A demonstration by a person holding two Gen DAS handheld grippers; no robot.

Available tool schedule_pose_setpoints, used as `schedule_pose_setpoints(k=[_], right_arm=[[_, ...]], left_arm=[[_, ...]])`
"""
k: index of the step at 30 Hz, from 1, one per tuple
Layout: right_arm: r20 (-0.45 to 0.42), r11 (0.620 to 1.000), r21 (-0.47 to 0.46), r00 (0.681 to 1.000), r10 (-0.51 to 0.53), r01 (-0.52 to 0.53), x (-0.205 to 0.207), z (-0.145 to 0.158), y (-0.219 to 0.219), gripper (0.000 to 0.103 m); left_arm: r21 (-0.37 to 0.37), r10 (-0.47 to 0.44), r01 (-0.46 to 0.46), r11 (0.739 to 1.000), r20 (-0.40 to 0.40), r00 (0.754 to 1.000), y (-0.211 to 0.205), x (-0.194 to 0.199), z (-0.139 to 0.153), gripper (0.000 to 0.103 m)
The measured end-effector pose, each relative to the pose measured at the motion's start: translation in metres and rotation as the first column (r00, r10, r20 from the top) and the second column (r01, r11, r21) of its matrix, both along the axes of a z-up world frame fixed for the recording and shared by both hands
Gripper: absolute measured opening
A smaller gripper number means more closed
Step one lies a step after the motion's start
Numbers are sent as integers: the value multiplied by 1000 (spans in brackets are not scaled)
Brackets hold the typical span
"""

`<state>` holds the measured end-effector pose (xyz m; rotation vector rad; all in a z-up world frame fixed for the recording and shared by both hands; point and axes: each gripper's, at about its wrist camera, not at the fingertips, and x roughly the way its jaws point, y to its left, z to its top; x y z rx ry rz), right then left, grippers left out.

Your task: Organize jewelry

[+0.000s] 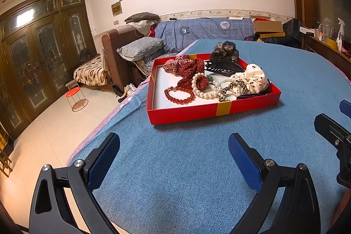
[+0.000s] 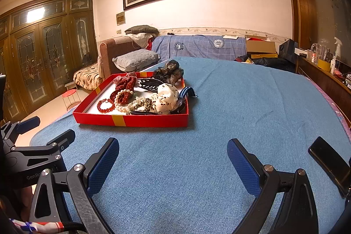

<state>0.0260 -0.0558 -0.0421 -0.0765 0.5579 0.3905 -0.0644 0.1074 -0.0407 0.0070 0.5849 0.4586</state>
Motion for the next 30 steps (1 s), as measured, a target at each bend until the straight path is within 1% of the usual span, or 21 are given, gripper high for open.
schedule_pose_setpoints(k=[15,30], right_arm=[[1,1000,1,1000,0,0,0,0,0,101],[3,1000,2,1000,-2,2,0,0,0,101]], left_arm=[[-1,0,0,1000,-1,1000,1,0,1,99],[-7,9,-9,1000,-4,1000,2,-5,-5,99]])
